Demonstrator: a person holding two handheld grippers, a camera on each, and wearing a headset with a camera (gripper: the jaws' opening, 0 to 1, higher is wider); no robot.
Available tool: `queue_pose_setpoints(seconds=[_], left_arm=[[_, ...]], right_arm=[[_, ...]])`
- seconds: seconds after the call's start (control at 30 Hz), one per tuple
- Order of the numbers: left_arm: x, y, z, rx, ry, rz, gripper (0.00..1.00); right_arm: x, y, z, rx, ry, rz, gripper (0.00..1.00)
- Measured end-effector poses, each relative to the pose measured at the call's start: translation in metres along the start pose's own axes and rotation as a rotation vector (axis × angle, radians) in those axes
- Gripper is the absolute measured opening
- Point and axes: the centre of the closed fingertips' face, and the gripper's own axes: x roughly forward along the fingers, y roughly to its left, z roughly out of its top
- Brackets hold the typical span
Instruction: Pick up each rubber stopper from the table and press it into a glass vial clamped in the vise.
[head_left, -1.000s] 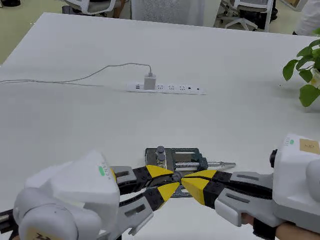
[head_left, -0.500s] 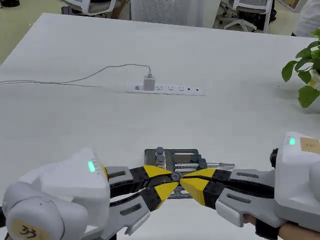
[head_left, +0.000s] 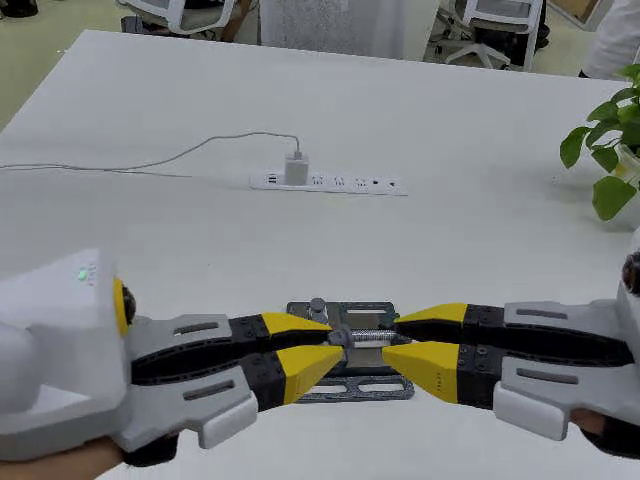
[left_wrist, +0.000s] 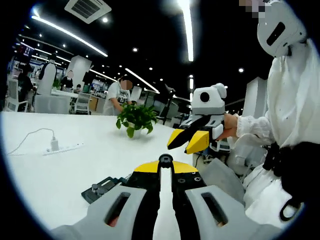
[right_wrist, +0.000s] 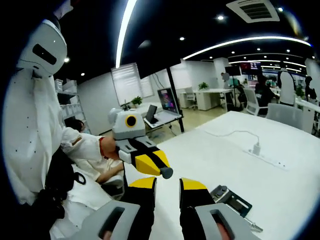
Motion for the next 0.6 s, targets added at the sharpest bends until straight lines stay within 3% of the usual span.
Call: queue_pose_setpoints(seconds=[0.23, 0.6], left_arm=[[0.001, -0.023, 0.016, -0.074, -0.054, -0.131, 0.03], [-0.003, -0.038, 0.033, -0.109, -0.108, -0.216, 0.03]], right_arm=[[-0.002, 0.017, 0.02, -0.022, -0.031, 0.086, 0.13], [-0.008, 0.035, 0.035, 0.0, -0.075, 0.195, 0.13]])
